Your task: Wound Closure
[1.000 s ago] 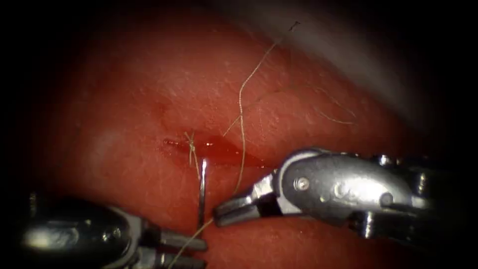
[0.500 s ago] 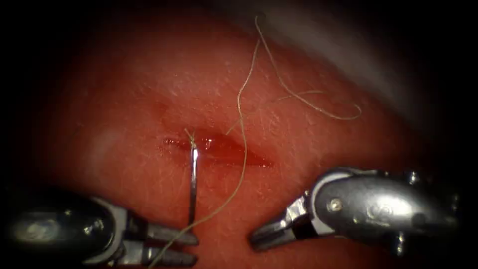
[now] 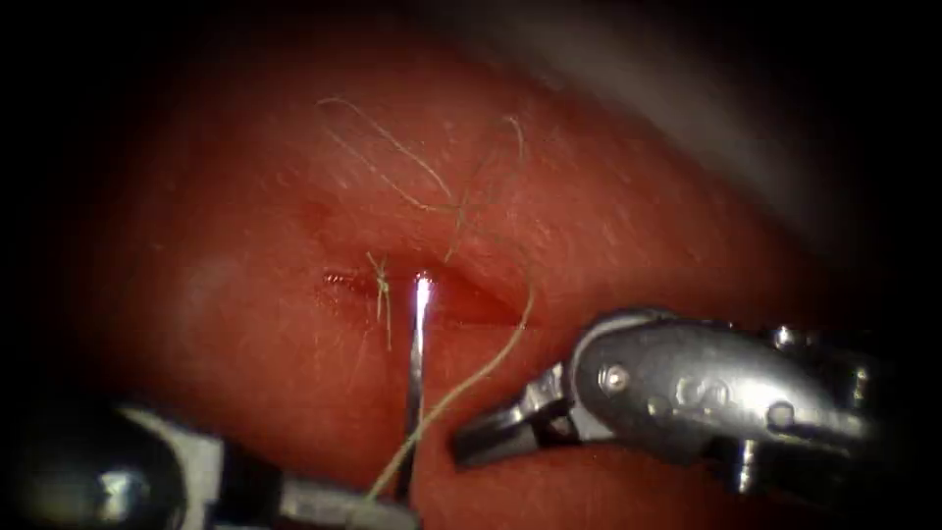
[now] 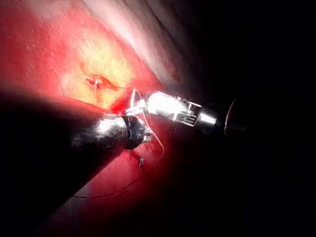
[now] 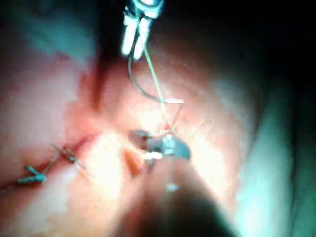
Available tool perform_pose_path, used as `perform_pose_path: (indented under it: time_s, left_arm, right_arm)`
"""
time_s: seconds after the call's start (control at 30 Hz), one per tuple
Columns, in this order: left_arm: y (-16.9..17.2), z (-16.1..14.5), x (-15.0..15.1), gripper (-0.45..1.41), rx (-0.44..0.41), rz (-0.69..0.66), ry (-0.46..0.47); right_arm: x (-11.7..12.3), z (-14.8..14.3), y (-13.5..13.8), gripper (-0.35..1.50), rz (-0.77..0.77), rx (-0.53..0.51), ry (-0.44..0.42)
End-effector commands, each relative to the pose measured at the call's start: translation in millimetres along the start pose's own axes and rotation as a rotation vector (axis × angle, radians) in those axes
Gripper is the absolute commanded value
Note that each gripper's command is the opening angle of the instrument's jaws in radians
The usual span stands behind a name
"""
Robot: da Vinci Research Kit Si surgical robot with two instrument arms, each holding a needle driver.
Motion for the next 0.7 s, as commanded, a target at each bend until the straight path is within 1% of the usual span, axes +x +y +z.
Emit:
perform_pose_path:
  time_s: [0.03, 0.07, 0.13, 0.17, 0.2, 0.27, 0.3, 0.33, 0.4, 0.43, 0.47, 0.5, 0.53, 0.57, 0.63, 0.67, 0.7]
  left_arm:
    - [0.2, 0.7, 0.1, -0.35, 0.017, 0.039, -0.032]
    - [0.6, 1.0, 0.6, -0.35, 0.037, 0.103, -0.076]
    - [0.6, 1.2, 0.7, -0.35, 0.062, 0.147, -0.087]
    - [0.0, 1.2, 0.5, -0.35, 0.122, 0.206, -0.11]
    - [0.0, 1.2, 0.5, -0.35, 0.122, 0.206, -0.11]
    - [-0.6, 0.9, 0.2, -0.35, 0.167, 0.241, -0.139]
    - [-0.9, 0.7, 0.0, -0.35, 0.187, 0.256, -0.157]
    - [-1.6, 0.3, -0.5, -0.35, 0.225, 0.274, -0.201]
    - [-2.1, 0.0, -1.0, -0.35, 0.245, 0.284, -0.216]
    - [-2.9, 0.1, -2.3, -0.35, 0.282, 0.308, -0.266]
    - [-2.9, 0.1, -2.3, -0.35, 0.282, 0.308, -0.266]
    - [-3.6, 0.6, -3.2, -0.35, 0.311, 0.324, -0.293]
    - [-3.8, 0.8, -3.6, -0.35, 0.32, 0.33, -0.301]
    - [-4.4, 1.4, -4.5, -0.35, 0.337, 0.36, -0.323]
    - [-4.8, 1.8, -5.2, -0.35, 0.352, 0.379, -0.34]
    - [-5.4, 2.1, -6.0, -0.35, 0.366, 0.396, -0.356]
    - [-5.8, 2.2, -6.4, -0.35, 0.375, 0.401, -0.365]
  right_arm:
    - [-0.2, -0.9, 0.6, -0.35, 0.003, -0.008, 0.0]
    - [-0.3, -2.0, 0.6, -0.35, 0.007, -0.01, 0.001]
    - [-0.4, -3.1, 0.5, -0.35, 0.013, -0.014, 0.001]
    - [-0.6, -4.0, 0.3, -0.35, 0.016, -0.016, 0.001]
    - [-0.6, -4.0, 0.3, -0.35, 0.016, -0.016, 0.001]
    - [-0.6, -4.7, 0.1, -0.35, 0.017, -0.024, 0.002]
    - [-0.6, -5.0, 0.1, -0.32, 0.019, -0.033, 0.004]
    - [-0.4, -5.8, 0.4, -0.15, 0.033, -0.064, 0.019]
    - [-0.1, -6.5, 0.9, -0.08, 0.051, -0.087, 0.033]
    - [1.2, -8.1, 2.8, -0.08, 0.106, -0.2, 0.041]
    - [1.2, -8.1, 2.8, -0.08, 0.106, -0.2, 0.041]
    - [2.5, -9.2, 5.0, 0.04, 0.163, -0.311, 0.071]
    - [3.4, -9.8, 6.4, 0.09, 0.233, -0.364, 0.116]
    - [4.6, -10.6, 8.1, 0.17, 0.353, -0.424, 0.193]
    - [5.5, -10.6, 9.2, 0.19, 0.448, -0.464, 0.22]
    - [5.6, -9.9, 9.2, 0.19, 0.518, -0.48, 0.232]
    - [5.4, -9.4, 8.9, 0.15, 0.552, -0.477, 0.241]
